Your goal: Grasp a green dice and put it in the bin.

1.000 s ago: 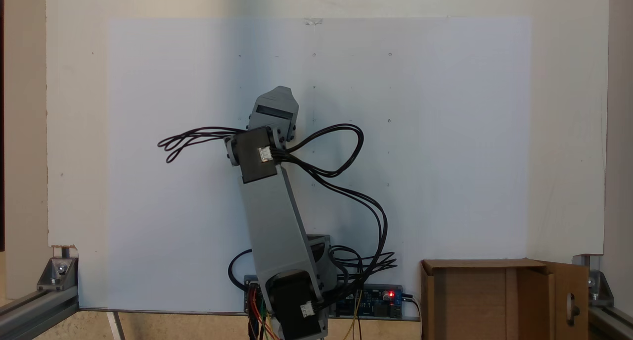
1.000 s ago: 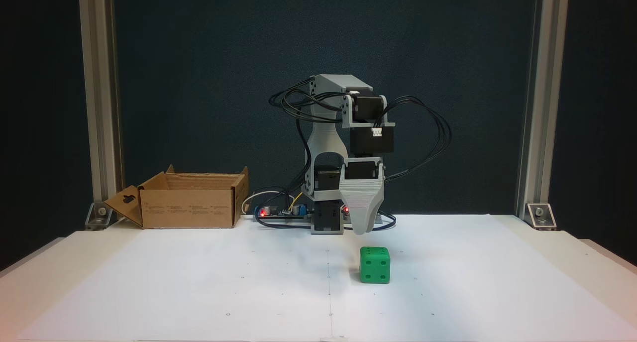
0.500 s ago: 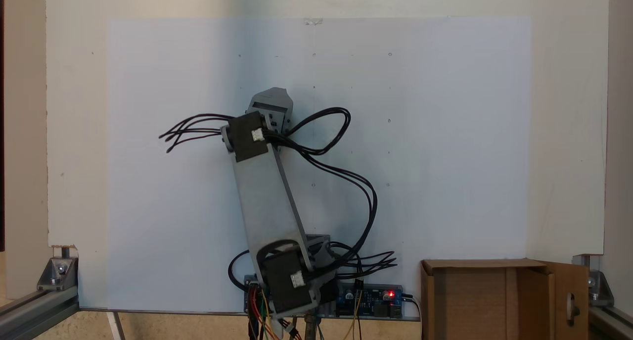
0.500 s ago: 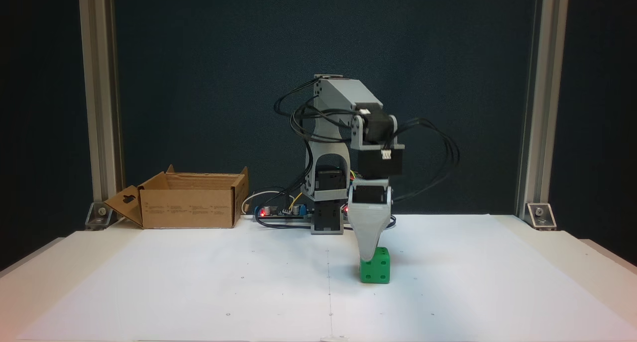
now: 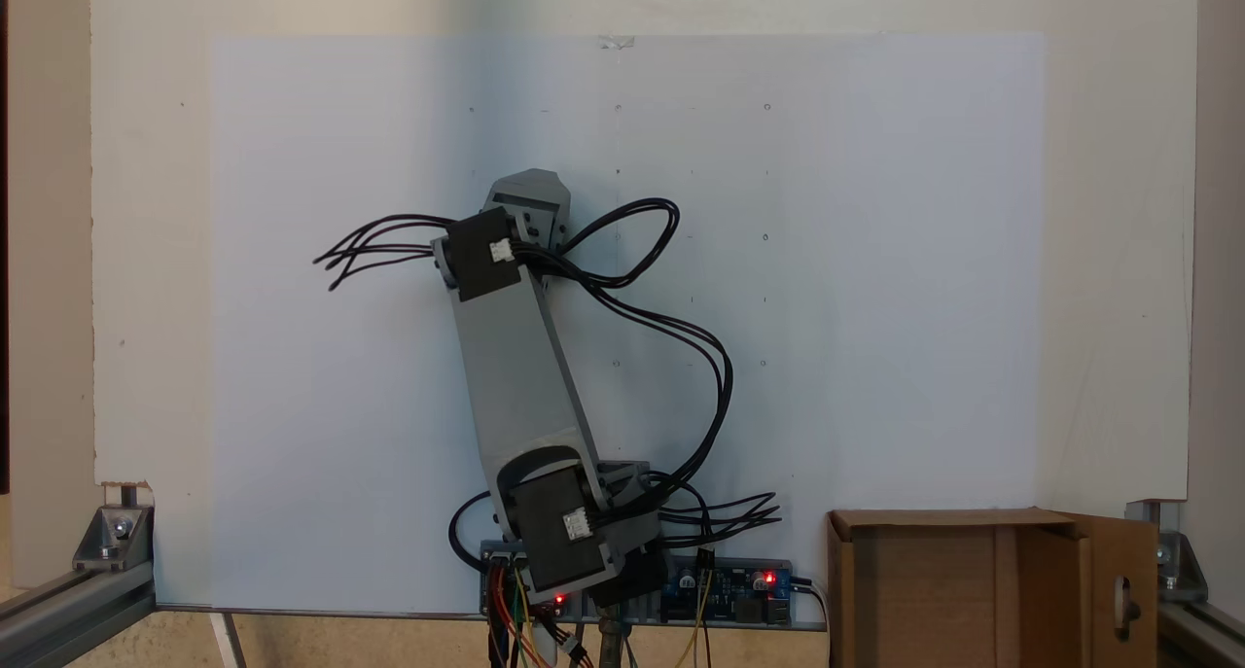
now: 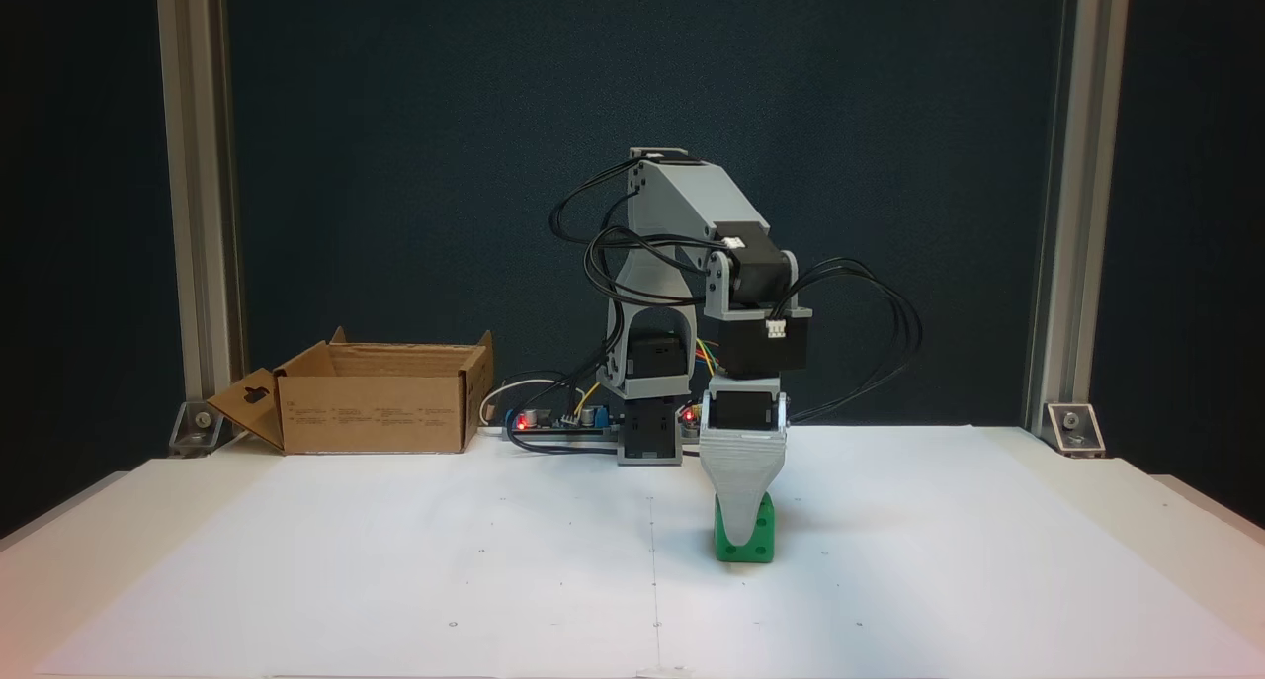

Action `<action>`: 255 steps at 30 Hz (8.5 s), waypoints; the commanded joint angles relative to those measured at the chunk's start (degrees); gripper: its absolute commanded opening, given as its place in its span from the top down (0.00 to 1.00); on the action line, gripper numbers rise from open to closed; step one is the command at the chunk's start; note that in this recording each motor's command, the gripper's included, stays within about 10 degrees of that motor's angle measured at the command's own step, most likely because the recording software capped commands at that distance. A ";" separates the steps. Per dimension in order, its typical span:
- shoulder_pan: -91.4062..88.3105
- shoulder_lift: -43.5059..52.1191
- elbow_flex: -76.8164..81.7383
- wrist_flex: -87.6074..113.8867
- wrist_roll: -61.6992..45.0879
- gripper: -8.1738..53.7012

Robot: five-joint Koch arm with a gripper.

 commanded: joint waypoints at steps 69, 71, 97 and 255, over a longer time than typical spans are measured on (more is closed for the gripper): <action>13.89 22.68 -23.03 34.98 -3.69 0.67; 14.15 23.47 -23.29 35.77 -3.96 0.67; 85.32 18.54 -32.17 33.22 -32.61 0.67; 24.35 57.22 81.65 -118.46 -30.32 0.14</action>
